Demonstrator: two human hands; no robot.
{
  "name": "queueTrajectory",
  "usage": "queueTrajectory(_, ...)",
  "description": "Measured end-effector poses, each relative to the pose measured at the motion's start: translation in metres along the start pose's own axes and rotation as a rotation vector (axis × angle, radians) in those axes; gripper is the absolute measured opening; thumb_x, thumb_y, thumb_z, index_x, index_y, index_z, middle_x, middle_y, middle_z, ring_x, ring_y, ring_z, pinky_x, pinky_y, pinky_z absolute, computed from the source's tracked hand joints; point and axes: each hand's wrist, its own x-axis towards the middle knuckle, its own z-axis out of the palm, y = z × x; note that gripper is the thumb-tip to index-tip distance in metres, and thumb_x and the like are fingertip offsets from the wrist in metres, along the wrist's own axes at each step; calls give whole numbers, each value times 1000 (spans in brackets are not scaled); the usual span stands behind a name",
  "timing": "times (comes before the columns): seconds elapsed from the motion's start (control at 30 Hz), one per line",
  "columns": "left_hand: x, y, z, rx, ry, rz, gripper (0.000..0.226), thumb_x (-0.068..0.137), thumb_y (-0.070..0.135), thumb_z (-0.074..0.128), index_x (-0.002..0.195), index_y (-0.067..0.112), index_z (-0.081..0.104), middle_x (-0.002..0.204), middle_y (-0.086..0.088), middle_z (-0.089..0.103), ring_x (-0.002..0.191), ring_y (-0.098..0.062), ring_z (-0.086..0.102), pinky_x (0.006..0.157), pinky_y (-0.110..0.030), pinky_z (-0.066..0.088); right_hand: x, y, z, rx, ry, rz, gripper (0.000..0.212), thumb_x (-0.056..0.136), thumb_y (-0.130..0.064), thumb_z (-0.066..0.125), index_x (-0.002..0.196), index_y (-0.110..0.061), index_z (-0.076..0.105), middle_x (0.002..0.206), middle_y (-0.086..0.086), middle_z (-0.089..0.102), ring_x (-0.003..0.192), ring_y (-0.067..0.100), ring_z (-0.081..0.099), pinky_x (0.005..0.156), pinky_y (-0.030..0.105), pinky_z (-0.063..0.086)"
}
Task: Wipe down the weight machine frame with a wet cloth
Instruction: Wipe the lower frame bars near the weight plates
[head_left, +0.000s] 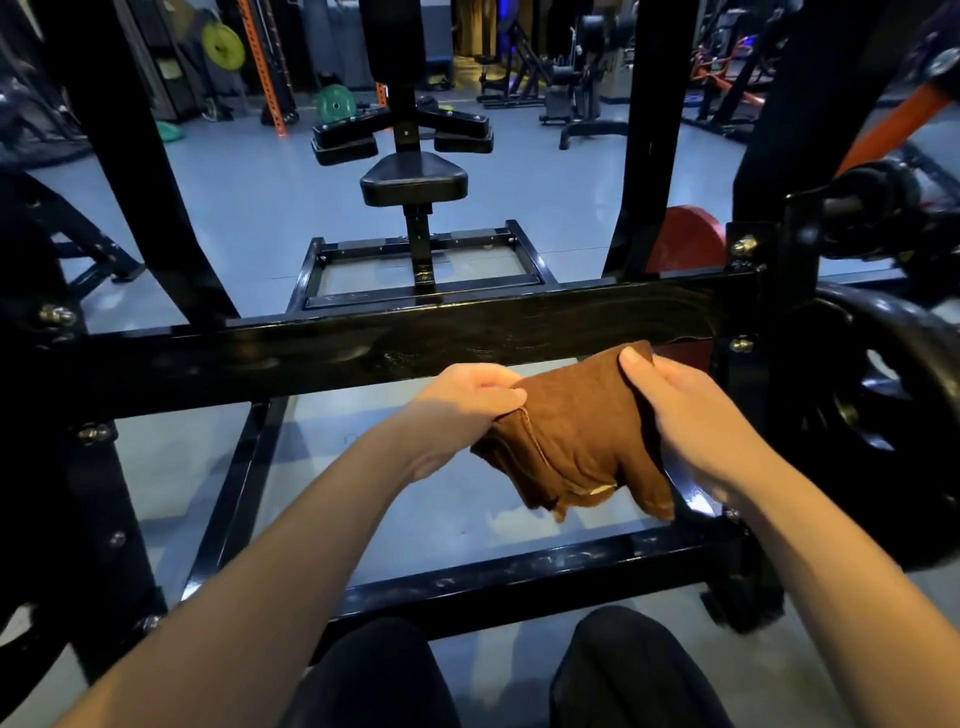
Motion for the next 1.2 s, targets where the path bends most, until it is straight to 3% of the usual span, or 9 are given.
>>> queueTrajectory(0.13,6,-13,25,111,379,78,26,97,14,64,123,21,63,111,1,63,102,-17,63,86,-28,57,-2,-13,4,-65,30,-45,46,104,-50,51,86,-16,77,75,9,68,75,17,64,76,37,48)
queueTrajectory(0.23,8,-32,57,228,559,64,9,102,23,58,106,26,66,119,-1,57,114,-20,56,90,-23,49,-2,-13,13,-189,72,-77,49,103,-51,52,85,-11,74,74,16,66,69,23,62,68,39,47)
queueTrajectory(0.37,11,-27,76,-347,198,-467,64,104,64,34,141,17,55,144,-8,55,133,-29,52,112,-43,42,-12,-8,36,-315,84,-121,49,102,-50,54,82,-9,71,72,17,66,72,35,65,71,51,53)
queueTrajectory(0.43,10,-25,79,-693,72,-449,83,95,79,29,137,15,60,131,-9,66,123,-26,60,106,-39,48,-16,-7,47,-262,-28,-60,45,103,-49,54,87,-10,72,75,14,70,74,32,70,76,49,57)
queueTrajectory(0.57,4,-34,72,-705,51,-410,100,68,96,36,133,24,61,132,-10,68,126,-33,60,116,-56,39,-13,-4,47,-91,-199,118,41,103,-53,49,106,-20,73,89,8,76,89,24,75,85,41,60)
queueTrajectory(0.77,-4,-41,56,-554,112,-261,38,96,37,69,129,20,59,120,-3,71,114,-26,65,98,-45,57,-7,10,48,-358,87,-102,30,103,-44,54,114,-22,72,112,-2,64,104,11,62,79,18,45)
queueTrajectory(0.93,-11,-40,42,-490,78,-128,49,98,33,68,141,31,45,127,-5,67,114,-26,68,95,-40,59,-3,19,45,222,-240,411,45,104,-40,55,144,-18,53,136,12,65,114,25,65,83,34,60)
queueTrajectory(1.07,-18,-37,13,-348,59,-113,52,96,35,71,137,38,39,122,-8,67,107,-25,71,84,-32,61,0,1,51,9,-226,245,27,99,-34,66,119,-16,70,104,6,77,101,22,73,89,39,62)
queueTrajectory(1.2,-23,-39,-16,-222,267,-17,33,93,49,69,119,32,59,108,2,74,95,-14,74,76,-28,62,7,-30,67,50,-206,115,21,101,-25,65,122,-25,66,103,4,76,96,20,74,72,32,62)
